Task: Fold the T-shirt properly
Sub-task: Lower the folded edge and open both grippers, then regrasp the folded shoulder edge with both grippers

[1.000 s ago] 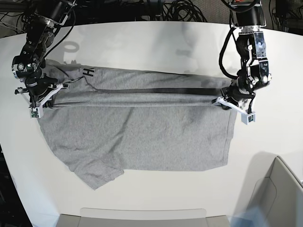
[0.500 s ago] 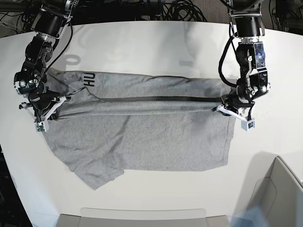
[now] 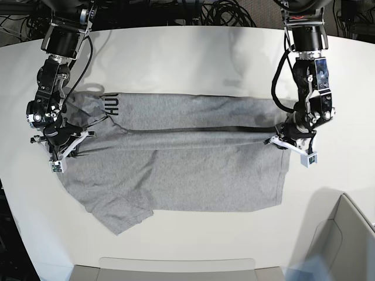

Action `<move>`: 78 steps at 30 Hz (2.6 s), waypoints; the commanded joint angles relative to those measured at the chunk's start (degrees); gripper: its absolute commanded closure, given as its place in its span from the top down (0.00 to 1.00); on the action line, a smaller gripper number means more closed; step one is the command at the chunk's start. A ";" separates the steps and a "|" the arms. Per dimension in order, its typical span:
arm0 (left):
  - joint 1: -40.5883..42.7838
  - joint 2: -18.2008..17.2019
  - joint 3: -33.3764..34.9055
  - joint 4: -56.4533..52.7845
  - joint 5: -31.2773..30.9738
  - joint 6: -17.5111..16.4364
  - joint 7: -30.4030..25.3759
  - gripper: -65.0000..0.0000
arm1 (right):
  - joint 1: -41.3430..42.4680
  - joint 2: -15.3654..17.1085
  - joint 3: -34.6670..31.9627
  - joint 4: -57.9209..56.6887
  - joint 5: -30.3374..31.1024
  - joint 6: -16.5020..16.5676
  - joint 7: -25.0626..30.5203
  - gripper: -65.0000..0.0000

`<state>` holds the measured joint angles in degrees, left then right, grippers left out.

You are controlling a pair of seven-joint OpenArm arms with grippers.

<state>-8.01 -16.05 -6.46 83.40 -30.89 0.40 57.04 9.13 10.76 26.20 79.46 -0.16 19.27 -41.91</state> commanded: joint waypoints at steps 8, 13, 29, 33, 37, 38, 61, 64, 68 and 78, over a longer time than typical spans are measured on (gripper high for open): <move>-1.62 -0.69 -0.09 0.52 0.52 0.17 -1.08 0.33 | 3.31 0.88 0.40 0.76 0.03 -0.50 1.78 0.44; -1.62 -0.78 -0.44 0.52 0.52 0.17 -0.73 0.33 | 3.67 0.88 0.66 1.02 0.21 -0.50 1.78 0.47; 1.90 4.05 -14.42 5.26 0.08 -0.27 -9.52 0.33 | -0.99 4.66 11.21 7.53 16.56 -0.15 1.34 0.47; 5.51 4.49 -14.33 11.51 -0.01 -0.36 -8.90 0.33 | -6.36 4.49 11.83 11.22 16.65 -0.06 1.34 0.47; 10.69 4.49 -14.33 17.13 -0.01 -0.36 -8.90 0.33 | -12.07 2.64 18.60 14.65 20.60 -0.06 1.25 0.47; 11.83 4.49 -14.33 18.01 -0.01 -0.36 -8.90 0.33 | -13.74 2.38 20.88 14.91 23.24 -0.06 1.16 0.47; 16.23 4.49 -11.70 18.36 0.08 -0.36 -9.43 0.36 | -15.76 4.22 29.58 -7.15 34.67 6.80 -5.08 0.47; 16.05 4.58 -11.78 16.69 -0.45 -0.36 -9.43 0.46 | -15.41 4.66 27.65 -7.77 34.67 6.80 -5.08 0.47; 15.97 3.88 -11.78 11.59 -6.86 -0.36 -9.43 0.52 | -15.41 5.54 25.72 -7.86 34.67 6.80 -5.08 0.47; 13.94 -1.31 -11.61 0.43 -14.69 -0.36 -11.54 0.52 | -15.94 6.42 25.72 -7.94 34.58 6.80 -5.08 0.47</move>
<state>7.05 -16.78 -17.91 83.74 -45.52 -0.43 44.84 -6.76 16.08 51.72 71.16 35.07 26.20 -46.26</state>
